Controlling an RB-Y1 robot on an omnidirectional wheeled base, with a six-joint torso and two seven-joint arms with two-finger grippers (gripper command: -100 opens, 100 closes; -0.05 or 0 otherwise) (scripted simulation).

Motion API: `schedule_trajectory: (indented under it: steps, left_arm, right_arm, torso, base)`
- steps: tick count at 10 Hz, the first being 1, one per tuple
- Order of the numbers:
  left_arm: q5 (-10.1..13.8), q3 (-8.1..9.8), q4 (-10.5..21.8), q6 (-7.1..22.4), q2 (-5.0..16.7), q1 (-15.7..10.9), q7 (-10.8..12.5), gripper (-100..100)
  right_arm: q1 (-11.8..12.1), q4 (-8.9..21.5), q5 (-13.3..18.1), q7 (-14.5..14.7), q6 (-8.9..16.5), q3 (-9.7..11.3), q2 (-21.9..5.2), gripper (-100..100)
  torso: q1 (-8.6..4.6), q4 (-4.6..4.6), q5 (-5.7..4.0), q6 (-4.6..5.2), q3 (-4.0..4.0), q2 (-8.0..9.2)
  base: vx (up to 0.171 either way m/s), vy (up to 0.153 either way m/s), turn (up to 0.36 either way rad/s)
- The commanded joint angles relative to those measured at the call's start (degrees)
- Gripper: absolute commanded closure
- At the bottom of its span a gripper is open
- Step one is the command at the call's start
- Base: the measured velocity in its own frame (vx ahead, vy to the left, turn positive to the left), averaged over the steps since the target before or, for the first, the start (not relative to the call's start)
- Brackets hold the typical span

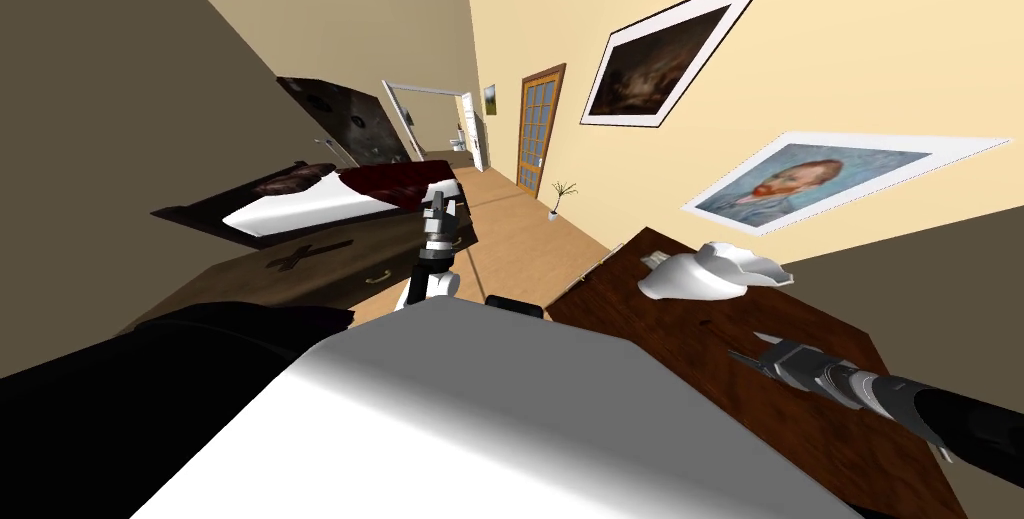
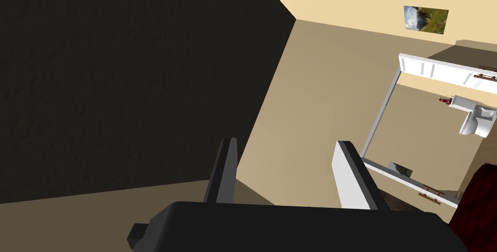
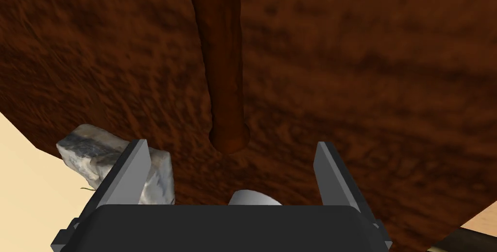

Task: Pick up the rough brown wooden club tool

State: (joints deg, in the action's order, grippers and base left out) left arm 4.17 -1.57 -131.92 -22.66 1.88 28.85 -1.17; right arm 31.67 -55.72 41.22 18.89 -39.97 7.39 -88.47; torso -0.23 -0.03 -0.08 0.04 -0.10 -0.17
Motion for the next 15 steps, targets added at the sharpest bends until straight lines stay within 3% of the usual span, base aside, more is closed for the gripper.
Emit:
schedule_trajectory:
  steps: [1,3,4,5,6,8,9,10,14,15]
  left_arm:
    - [0.00,0.00,0.00,0.00,0.00,0.00,0.00,0]
    - [0.00,0.00,0.00,0.00,0.00,0.00,0.00,0]
    - [0.00,0.00,0.00,0.00,0.00,0.00,0.00,0]
    - [0.00,0.00,0.00,0.00,0.00,0.00,0.00,0]
    - [0.00,0.00,0.00,0.00,0.00,0.00,0.00,0]
    - [0.00,-0.01,0.00,0.00,0.00,-0.02,0.00,0]
    - [0.00,-0.01,0.00,0.00,0.00,-0.02,0.00,0]
    - [0.00,0.00,0.00,0.00,0.00,-0.01,0.00,0]
    - [0.00,0.00,0.00,0.00,0.00,0.00,0.00,0]
    - [0.00,0.00,0.00,0.00,0.00,0.00,0.00,0]
  right_arm:
    - [-0.05,0.93,1.06,-0.27,-0.17,1.94,-0.82,-100]
    - [0.48,1.74,1.76,-0.25,-0.38,3.48,-1.06,-100]
    - [0.17,1.43,1.65,-0.28,-0.21,3.12,-0.92,-100]
    - [0.08,1.50,1.75,-0.36,-0.20,3.29,-0.91,0]
    - [-0.11,2.15,1.84,-0.98,0.56,3.90,-0.02,-100]
    - [-0.44,3.25,1.99,-2.03,1.83,4.96,1.47,-100]
    - [0.67,2.19,1.58,-1.49,1.72,4.14,0.88,-100]
    - [0.72,2.18,1.55,-1.59,1.96,4.15,0.94,100]
    - [0.64,2.08,1.60,-1.37,1.88,4.10,0.86,100]
    - [0.64,2.08,1.59,-1.39,1.88,4.10,0.87,0]
  torso:
    - [0.00,0.00,0.00,0.00,0.00,0.00]
    - [-0.04,-0.01,-0.01,0.00,-0.03,-0.04]
    - [-0.03,0.00,-0.01,-0.01,0.00,0.02]
    - [0.09,0.02,0.01,0.00,0.06,0.11]
    - [0.18,0.04,0.04,0.00,0.10,0.17]
    - [0.16,0.09,0.03,-0.04,0.24,0.43]
    - [0.14,0.11,0.03,-0.04,0.29,0.50]
    - [0.16,0.10,0.04,0.04,0.24,0.40]
    - [0.20,0.02,0.03,0.16,0.09,0.18]
    - [0.21,0.02,0.04,0.15,0.09,0.18]
  base:
    - [0.069,-0.059,0.040]
    - [0.055,-0.067,0.029]
    - [0.015,-0.026,0.008]
    - [0.004,-0.006,0.001]
    - [-0.037,-0.012,0.170]
    - [-0.086,-0.023,0.276]
    - [-0.038,-0.015,0.061]
    - [-0.006,-0.003,-0.012]
    - [-0.002,0.000,0.007]
    - [0.000,0.000,0.000]
